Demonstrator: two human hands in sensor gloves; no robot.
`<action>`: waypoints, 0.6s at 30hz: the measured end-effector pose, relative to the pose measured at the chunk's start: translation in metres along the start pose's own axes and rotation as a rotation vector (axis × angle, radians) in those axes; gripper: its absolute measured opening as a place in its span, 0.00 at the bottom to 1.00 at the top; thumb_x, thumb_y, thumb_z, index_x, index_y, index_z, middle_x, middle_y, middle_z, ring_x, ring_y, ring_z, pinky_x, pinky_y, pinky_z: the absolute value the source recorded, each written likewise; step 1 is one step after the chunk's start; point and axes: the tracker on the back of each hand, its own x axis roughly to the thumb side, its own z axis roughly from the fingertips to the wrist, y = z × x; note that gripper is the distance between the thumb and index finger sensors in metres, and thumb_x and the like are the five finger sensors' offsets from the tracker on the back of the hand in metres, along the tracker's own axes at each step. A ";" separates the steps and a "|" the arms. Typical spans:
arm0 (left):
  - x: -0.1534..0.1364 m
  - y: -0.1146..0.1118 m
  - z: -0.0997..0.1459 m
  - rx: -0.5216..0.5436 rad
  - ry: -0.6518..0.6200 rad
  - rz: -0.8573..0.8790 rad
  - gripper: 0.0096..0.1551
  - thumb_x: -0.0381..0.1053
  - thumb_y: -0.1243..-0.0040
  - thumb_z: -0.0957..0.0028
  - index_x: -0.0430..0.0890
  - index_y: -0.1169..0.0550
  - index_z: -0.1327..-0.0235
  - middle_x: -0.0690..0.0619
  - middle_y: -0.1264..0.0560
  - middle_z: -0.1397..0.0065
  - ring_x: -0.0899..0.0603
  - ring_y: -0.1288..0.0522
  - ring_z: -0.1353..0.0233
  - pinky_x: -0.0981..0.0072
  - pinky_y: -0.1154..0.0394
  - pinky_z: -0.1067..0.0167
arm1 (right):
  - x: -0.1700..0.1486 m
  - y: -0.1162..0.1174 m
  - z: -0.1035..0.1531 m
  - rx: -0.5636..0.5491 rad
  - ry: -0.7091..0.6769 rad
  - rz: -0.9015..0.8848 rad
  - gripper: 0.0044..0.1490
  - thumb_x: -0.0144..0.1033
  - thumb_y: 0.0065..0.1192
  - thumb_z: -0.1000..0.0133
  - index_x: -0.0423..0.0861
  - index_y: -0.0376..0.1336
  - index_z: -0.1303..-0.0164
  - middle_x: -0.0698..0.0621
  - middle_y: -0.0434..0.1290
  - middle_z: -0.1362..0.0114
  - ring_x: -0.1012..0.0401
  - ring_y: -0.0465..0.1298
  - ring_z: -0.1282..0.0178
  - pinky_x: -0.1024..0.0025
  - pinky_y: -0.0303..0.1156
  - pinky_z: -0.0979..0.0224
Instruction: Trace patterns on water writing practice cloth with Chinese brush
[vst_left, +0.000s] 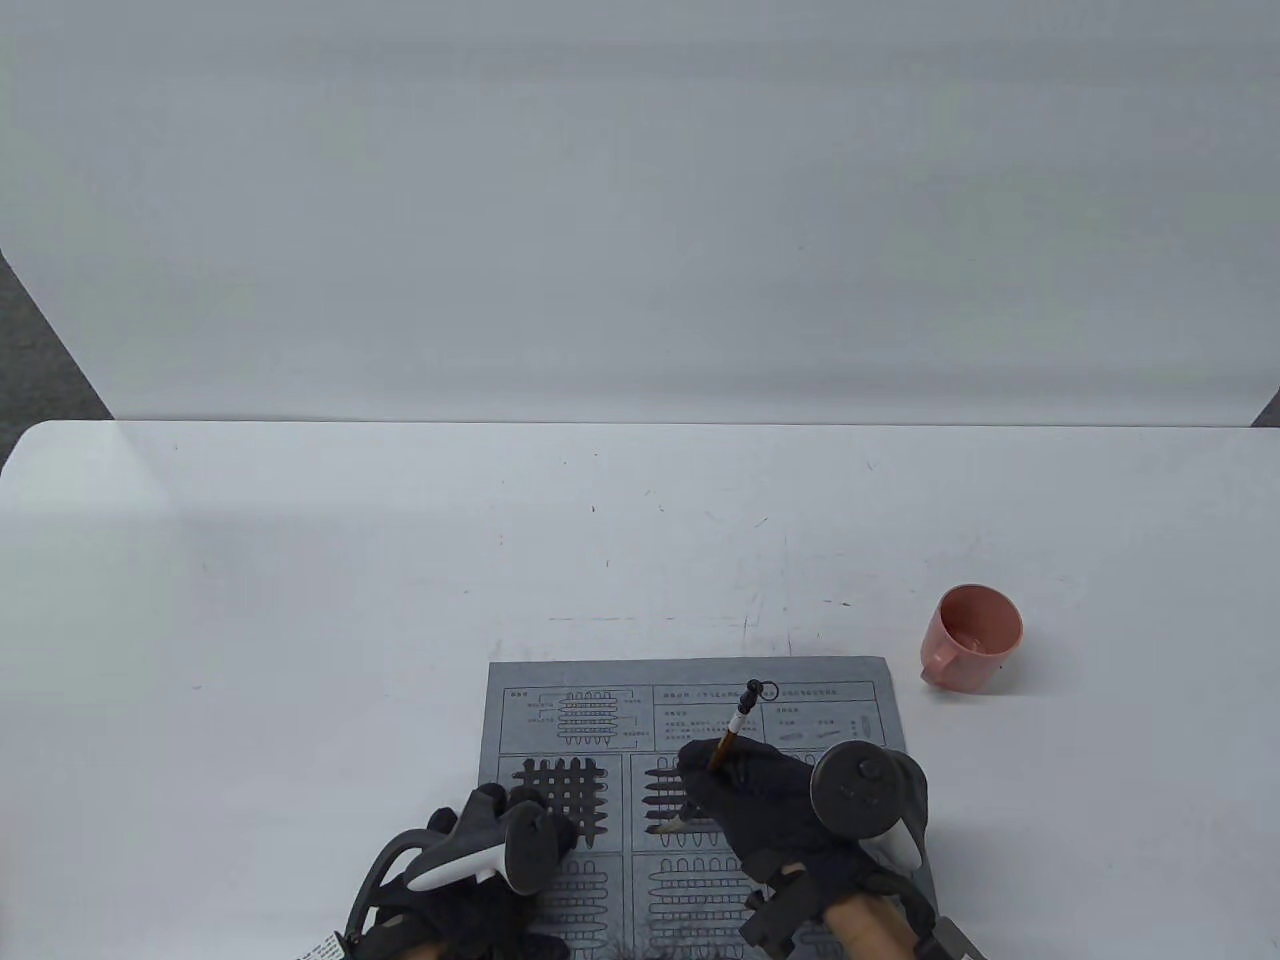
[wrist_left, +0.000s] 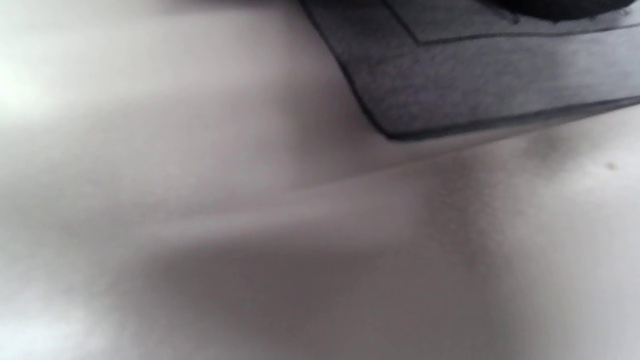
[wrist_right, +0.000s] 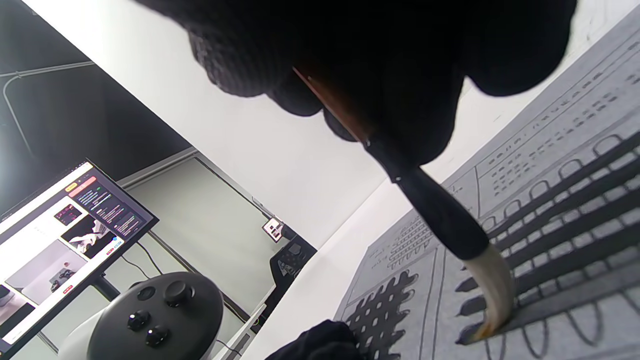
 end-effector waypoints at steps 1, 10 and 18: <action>0.000 0.000 0.000 0.000 0.000 0.000 0.64 0.77 0.51 0.63 0.70 0.78 0.36 0.59 0.87 0.27 0.39 0.87 0.23 0.29 0.75 0.28 | 0.000 -0.001 0.000 0.002 0.004 0.002 0.20 0.38 0.61 0.42 0.44 0.69 0.42 0.41 0.78 0.37 0.44 0.81 0.43 0.42 0.74 0.44; 0.000 0.000 0.000 0.000 0.000 0.000 0.64 0.77 0.51 0.63 0.70 0.78 0.36 0.59 0.87 0.27 0.39 0.87 0.23 0.29 0.75 0.28 | -0.002 -0.006 0.001 -0.005 0.006 0.015 0.20 0.39 0.61 0.42 0.44 0.69 0.43 0.41 0.78 0.38 0.45 0.82 0.44 0.42 0.74 0.44; 0.000 0.000 0.000 0.000 0.000 0.000 0.64 0.77 0.51 0.62 0.70 0.78 0.36 0.59 0.87 0.27 0.39 0.87 0.23 0.29 0.76 0.28 | -0.003 -0.012 0.003 -0.030 0.026 0.044 0.20 0.40 0.62 0.42 0.44 0.70 0.43 0.41 0.79 0.40 0.45 0.82 0.46 0.42 0.74 0.44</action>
